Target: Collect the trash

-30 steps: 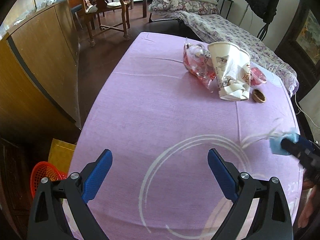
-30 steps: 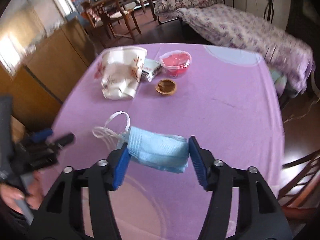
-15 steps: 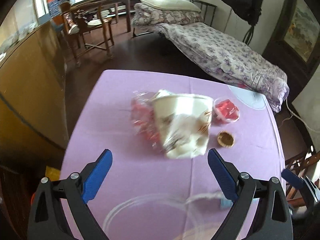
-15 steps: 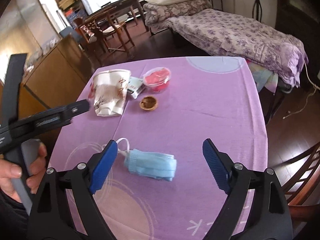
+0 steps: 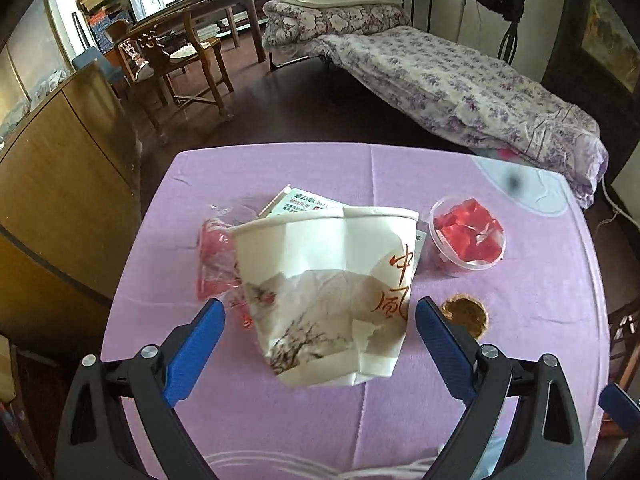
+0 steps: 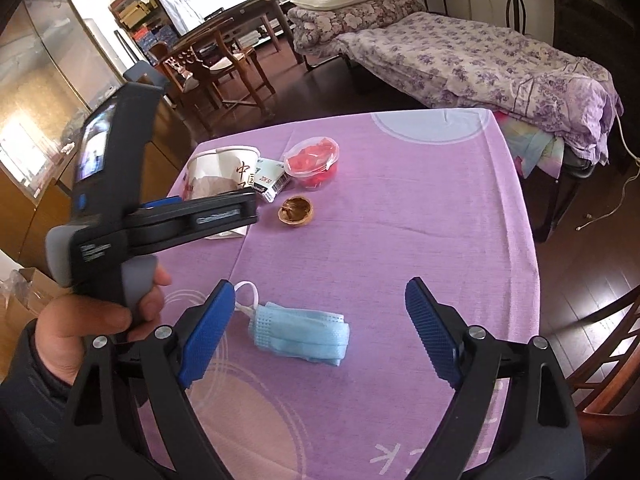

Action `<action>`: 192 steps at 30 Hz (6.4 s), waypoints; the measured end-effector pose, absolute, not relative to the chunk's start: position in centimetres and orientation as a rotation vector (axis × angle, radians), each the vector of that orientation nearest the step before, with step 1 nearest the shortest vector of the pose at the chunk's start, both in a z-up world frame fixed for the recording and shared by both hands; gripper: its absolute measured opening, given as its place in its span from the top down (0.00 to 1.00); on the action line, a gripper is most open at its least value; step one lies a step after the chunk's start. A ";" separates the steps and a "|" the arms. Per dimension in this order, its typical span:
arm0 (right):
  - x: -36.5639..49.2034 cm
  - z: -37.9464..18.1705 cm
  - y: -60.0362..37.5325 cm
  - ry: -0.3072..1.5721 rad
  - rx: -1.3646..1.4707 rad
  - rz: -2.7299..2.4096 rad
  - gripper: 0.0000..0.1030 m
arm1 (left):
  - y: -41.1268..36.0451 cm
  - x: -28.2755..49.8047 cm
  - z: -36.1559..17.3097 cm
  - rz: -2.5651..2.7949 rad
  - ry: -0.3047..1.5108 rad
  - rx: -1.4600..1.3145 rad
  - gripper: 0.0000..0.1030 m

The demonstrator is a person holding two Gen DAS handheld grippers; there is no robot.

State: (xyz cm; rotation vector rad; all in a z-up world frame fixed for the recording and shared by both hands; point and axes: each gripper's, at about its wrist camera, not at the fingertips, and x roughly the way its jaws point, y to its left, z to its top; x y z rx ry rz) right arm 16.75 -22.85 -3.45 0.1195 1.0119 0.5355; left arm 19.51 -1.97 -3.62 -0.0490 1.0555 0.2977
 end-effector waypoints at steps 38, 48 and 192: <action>13.5 -6.2 -18.9 1.056 -0.332 0.694 0.18 | 4.3 4.2 -2.1 0.213 1.026 -0.172 0.27; 13.9 -7.6 -17.2 0.988 -0.440 0.645 0.20 | 4.1 4.0 -2.1 0.178 1.020 -0.181 0.27; 1.1 -1.0 7.1 1.149 -0.268 0.995 0.41 | 28.3 -16.3 -1.4 0.608 0.995 -0.499 0.15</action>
